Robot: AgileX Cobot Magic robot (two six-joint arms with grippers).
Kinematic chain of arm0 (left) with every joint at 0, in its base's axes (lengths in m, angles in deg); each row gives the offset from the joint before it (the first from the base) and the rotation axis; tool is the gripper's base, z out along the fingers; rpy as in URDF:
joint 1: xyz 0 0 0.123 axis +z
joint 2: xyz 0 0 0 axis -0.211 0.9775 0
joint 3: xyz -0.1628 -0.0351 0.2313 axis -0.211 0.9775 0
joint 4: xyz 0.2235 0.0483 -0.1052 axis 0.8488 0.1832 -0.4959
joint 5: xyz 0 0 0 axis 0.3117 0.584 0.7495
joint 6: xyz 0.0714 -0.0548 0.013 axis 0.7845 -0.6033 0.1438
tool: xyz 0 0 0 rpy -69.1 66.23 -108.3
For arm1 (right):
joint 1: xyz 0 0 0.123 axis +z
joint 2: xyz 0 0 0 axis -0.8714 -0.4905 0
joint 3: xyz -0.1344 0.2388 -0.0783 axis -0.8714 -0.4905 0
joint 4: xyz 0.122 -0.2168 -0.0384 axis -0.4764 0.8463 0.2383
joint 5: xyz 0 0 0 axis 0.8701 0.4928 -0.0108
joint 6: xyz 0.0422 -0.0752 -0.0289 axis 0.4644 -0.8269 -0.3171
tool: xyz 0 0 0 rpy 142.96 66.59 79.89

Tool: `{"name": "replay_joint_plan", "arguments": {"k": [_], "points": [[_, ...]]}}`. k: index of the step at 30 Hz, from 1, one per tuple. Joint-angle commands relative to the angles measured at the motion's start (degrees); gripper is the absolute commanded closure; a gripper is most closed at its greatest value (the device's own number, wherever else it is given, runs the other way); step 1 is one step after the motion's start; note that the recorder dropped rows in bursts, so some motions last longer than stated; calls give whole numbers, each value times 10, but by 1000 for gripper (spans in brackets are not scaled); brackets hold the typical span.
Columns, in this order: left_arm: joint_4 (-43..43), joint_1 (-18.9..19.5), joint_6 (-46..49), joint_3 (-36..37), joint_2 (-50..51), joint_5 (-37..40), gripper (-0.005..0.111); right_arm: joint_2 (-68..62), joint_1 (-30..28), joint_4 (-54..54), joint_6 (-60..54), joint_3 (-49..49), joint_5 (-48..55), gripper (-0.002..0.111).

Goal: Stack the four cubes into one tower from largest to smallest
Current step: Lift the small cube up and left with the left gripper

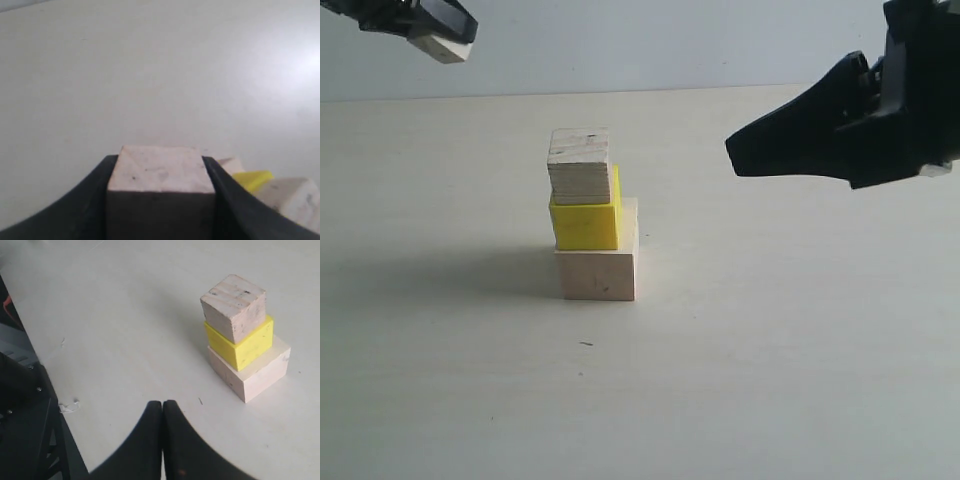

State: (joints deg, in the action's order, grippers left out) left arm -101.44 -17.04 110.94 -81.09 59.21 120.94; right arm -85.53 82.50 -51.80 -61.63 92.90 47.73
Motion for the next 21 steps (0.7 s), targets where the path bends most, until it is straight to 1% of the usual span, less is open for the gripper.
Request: {"name": "replay_joint_plan", "arguments": {"k": [1,2,3,4,5,6,7,8,10,14,17,19,21], "points": [[-174,6,199,152,-90,-18,107,4,-3,-7,-21,-3,-2,108],[-212,8,237,179,-103,-16,107,4,-3,-7,-21,-3,-2,108],[-292,11,310,226,-128,-5,107,4,-3,-7,-23,-3,-1,108],[-329,15,353,251,-141,7,107,4,-3,-6,-22,-3,2,108],[-389,24,433,293,-163,46,107,4,-3,-6,-22,-3,7,108],[-416,30,475,313,-172,75,107,4,-3,-6,-22,-3,10,108],[-458,41,538,349,-184,101,107,4,-3,-4,-22,-3,15,108],[-472,47,563,364,-187,101,107,4,-3,-2,-21,-3,17,108],[-483,49,578,393,-199,101,107,4,-3,-2,-21,-3,23,108],[-483,48,621,420,-204,101,107,4,-3,-2,-21,-3,30,108],[-481,48,604,422,-201,101,107,4,-3,-3,-21,-3,30,108],[-498,48,564,422,-201,101,107,4,-3,-7,-21,-3,32,108],[-518,48,562,422,-201,101,107,4,-3,-8,-21,-3,33,108]]}}
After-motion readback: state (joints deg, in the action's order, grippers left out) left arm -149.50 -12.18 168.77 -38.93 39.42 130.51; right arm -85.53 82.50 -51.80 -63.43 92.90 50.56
